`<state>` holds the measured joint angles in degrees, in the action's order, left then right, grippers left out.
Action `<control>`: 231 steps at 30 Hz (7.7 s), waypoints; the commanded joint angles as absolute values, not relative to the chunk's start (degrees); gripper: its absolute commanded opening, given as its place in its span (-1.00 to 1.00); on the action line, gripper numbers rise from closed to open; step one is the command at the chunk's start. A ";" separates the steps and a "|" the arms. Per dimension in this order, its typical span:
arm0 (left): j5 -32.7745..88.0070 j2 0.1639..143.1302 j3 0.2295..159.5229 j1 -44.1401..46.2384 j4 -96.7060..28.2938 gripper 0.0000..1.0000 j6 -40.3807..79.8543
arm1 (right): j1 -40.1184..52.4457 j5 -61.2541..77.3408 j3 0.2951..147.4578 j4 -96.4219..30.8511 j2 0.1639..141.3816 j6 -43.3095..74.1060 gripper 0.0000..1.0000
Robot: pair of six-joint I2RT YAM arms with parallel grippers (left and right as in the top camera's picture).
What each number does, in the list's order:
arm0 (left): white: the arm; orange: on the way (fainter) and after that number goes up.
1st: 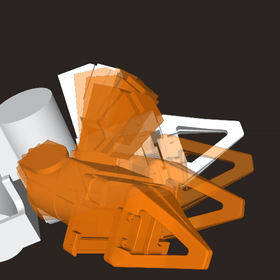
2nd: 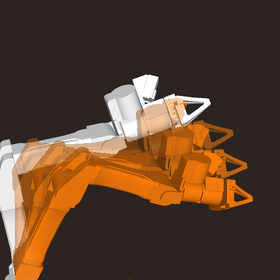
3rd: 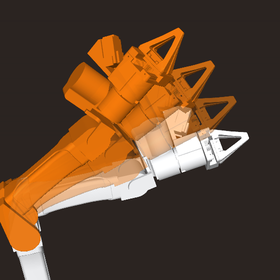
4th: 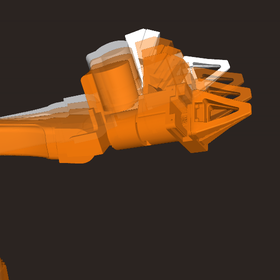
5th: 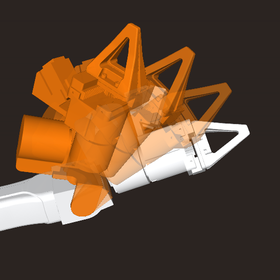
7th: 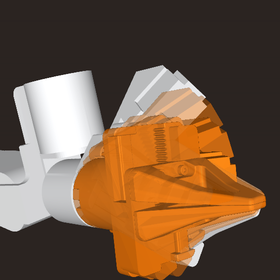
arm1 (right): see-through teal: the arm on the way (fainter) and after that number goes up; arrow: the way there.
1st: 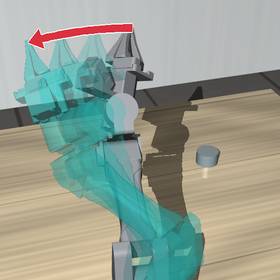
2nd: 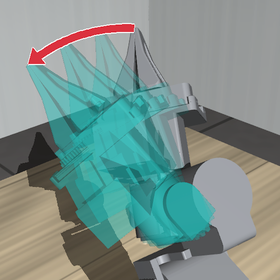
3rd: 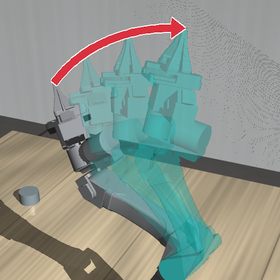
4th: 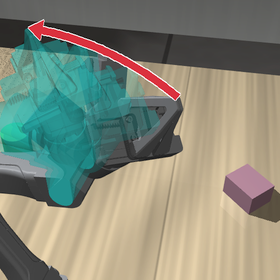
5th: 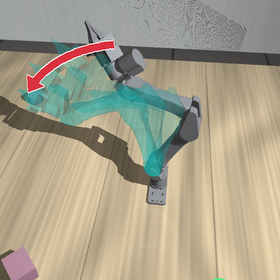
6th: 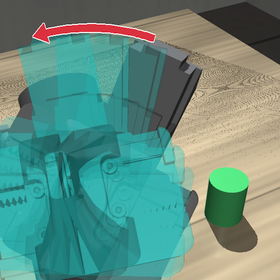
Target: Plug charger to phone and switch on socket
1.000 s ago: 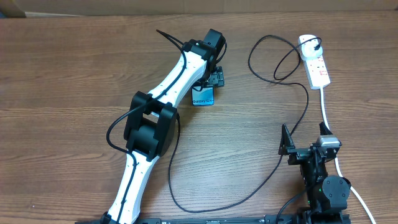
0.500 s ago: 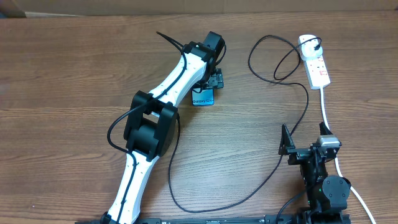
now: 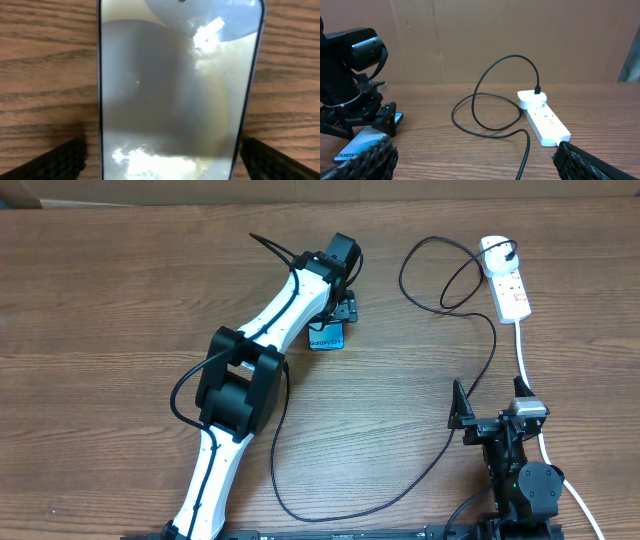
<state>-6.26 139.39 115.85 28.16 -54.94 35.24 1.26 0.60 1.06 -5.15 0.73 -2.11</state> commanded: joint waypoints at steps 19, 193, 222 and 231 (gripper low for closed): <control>-4.45 142.21 113.30 28.49 -56.58 0.62 35.79 | 1.65 0.08 0.47 -4.84 0.16 -1.93 1.00; 90.59 141.95 123.92 4.54 -69.21 0.43 51.07 | 30.09 3.86 91.35 -46.68 90.72 25.54 0.99; 83.79 141.95 123.92 9.78 -68.97 0.43 50.28 | 34.79 -13.32 91.13 -45.87 99.00 38.70 0.30; 83.22 141.95 123.92 9.80 -68.95 0.43 51.07 | 34.83 -13.45 91.09 -45.12 99.83 39.24 0.25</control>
<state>81.76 141.58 122.04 9.89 -69.01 50.70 34.57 -12.43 89.73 -45.82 99.24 38.68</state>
